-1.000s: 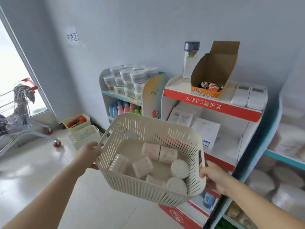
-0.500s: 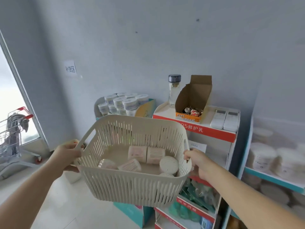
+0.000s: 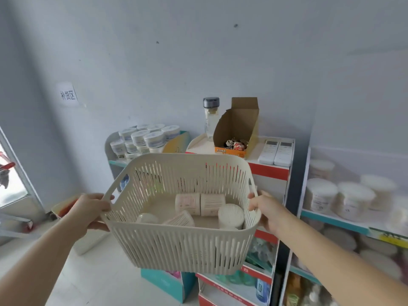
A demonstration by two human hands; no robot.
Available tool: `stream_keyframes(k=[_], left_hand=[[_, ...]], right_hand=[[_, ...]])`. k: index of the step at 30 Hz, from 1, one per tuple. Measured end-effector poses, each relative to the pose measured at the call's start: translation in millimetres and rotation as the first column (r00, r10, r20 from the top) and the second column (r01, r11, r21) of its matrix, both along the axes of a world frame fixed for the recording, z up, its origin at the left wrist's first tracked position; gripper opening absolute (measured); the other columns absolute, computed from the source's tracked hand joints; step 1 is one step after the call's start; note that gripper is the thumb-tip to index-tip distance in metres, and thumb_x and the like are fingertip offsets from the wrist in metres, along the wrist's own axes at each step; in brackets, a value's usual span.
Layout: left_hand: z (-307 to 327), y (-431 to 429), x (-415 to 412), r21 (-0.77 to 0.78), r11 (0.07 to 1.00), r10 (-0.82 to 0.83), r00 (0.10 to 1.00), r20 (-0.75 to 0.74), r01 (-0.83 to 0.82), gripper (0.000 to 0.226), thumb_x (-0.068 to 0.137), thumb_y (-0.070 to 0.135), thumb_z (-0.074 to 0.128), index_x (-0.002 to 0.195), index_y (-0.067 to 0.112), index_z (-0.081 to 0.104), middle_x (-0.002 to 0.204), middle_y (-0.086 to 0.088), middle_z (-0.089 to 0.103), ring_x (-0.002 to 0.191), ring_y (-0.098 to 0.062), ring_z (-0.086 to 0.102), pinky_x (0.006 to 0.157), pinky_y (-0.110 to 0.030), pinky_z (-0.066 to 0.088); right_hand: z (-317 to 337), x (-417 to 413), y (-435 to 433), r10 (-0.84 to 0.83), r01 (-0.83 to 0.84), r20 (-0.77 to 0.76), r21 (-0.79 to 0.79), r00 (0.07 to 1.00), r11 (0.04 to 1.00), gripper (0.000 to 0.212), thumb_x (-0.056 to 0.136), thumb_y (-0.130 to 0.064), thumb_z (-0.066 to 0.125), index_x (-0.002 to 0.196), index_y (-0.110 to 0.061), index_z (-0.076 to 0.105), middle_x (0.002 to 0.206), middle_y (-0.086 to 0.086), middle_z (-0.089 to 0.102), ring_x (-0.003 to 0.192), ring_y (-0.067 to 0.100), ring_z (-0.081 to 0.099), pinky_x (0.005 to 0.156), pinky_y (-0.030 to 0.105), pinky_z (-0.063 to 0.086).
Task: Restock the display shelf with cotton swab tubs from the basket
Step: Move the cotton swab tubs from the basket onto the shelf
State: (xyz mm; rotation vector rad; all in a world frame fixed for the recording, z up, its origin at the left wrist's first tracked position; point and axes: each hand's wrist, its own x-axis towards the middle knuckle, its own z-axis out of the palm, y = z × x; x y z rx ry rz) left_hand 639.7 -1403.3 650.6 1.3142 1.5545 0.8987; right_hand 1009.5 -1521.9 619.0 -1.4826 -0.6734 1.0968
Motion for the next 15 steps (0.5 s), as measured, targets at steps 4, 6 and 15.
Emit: stream_keyframes(k=[4, 6, 15], left_hand=[[-15.7, -3.6, 22.9, -0.059, 0.995, -0.079, 0.996, 0.03, 0.081, 0.032, 0.082, -0.016, 0.044, 0.109, -0.005, 0.055, 0.076, -0.021, 0.055, 0.059, -0.037, 0.06, 0.042, -0.047, 0.056], [-21.4, -3.8, 35.7, -0.092, 0.989, -0.112, 0.992, 0.056, 0.117, 0.031, 0.083, -0.016, 0.044, 0.11, -0.004, 0.054, 0.088, -0.025, 0.058, 0.069, -0.04, 0.062, 0.047, -0.049, 0.057], [-51.9, 1.7, 70.1, -0.139, 0.983, -0.117, 0.993, 0.018, 0.118, 0.032, 0.083, -0.014, 0.047, 0.11, 0.002, 0.053, 0.115, -0.029, 0.054, 0.094, -0.047, 0.062, 0.055, -0.053, 0.058]], right_hand=[[-1.4, 20.5, -15.3, -0.024, 0.025, 0.065, -0.017, 0.998, 1.0, 0.03, 0.076, 0.016, 0.038, 0.082, -0.012, 0.047, 0.106, 0.013, 0.055, 0.108, 0.032, 0.047, 0.096, 0.048, 0.044], [0.0, 32.4, -21.0, -0.035, 0.038, 0.101, -0.031, 0.994, 0.999, 0.03, 0.077, 0.015, 0.037, 0.083, -0.013, 0.048, 0.107, 0.015, 0.054, 0.105, 0.033, 0.047, 0.094, 0.047, 0.045], [-2.6, 56.1, -30.8, -0.03, 0.066, 0.262, -0.132, 0.965, 0.989, 0.029, 0.082, 0.011, 0.042, 0.089, -0.015, 0.053, 0.105, 0.011, 0.055, 0.097, 0.03, 0.053, 0.096, 0.055, 0.046]])
